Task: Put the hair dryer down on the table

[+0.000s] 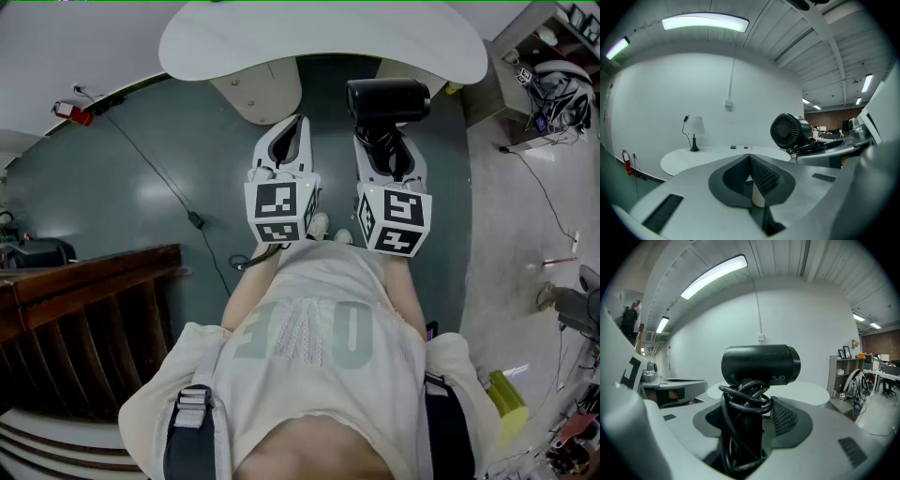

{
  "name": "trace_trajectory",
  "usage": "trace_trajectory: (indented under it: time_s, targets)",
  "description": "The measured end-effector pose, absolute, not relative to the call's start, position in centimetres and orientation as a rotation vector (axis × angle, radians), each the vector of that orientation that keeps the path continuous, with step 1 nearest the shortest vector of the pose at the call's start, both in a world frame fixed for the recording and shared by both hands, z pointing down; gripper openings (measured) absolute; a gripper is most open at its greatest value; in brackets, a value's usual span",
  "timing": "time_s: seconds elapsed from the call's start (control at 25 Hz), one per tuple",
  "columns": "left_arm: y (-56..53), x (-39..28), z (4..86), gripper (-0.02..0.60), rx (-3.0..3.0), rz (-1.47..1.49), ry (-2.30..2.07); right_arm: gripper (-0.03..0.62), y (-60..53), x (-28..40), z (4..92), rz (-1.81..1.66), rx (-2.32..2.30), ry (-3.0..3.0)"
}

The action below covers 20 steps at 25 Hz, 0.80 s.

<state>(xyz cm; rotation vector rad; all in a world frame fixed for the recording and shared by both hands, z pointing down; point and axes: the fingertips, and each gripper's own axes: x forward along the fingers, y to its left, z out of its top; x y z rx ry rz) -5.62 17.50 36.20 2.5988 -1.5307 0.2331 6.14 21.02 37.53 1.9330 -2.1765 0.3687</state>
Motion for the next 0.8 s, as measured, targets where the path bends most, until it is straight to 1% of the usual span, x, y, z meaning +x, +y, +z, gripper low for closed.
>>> trace_trajectory:
  time_s: [0.52,0.8]
  targets:
    - [15.3,-6.1,35.6,0.006,2.615,0.201,-1.529,0.256,19.4,5.5,36.8,0.294,1.936,-2.186]
    - [13.2,-6.9,35.3,0.006,2.651,0.167,-1.501,0.255,18.0,4.5,36.5,0.321,2.0,-2.218]
